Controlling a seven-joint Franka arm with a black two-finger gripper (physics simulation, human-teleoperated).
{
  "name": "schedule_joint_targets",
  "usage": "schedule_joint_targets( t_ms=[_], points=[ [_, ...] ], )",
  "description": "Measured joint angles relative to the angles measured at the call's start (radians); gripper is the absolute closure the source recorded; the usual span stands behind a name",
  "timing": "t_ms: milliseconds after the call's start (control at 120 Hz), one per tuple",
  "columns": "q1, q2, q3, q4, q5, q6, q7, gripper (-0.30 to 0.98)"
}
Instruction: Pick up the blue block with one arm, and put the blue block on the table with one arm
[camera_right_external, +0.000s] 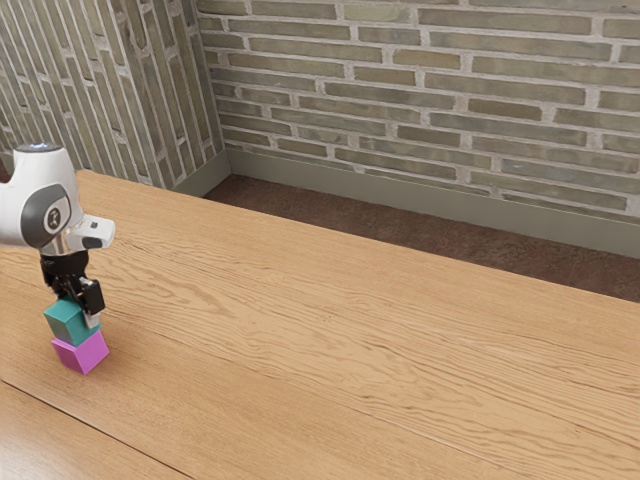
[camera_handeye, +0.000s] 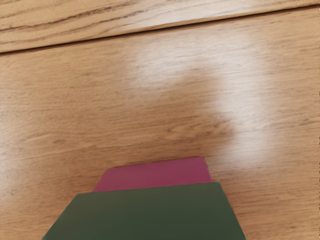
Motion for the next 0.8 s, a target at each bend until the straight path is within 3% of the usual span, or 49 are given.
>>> schedule_joint_targets(
  t_ms=[142,275,492,700,800],
  points=[
    [-0.001,0.001,-0.002,-0.001,-0.007,0.006,0.000,0.26],
    [-0.001,0.002,-0.001,-0.002,-0.004,0.011,-0.003,0.32],
    [-0.003,-0.010,-0.011,0.016,0.002,0.007,-0.017,0.36],
    [-0.002,-0.007,-0.042,0.137,-0.004,-0.089,-0.036,0.36],
    [0.010,0.082,-0.082,0.250,-0.020,-0.138,-0.043,0.37]
  ],
)
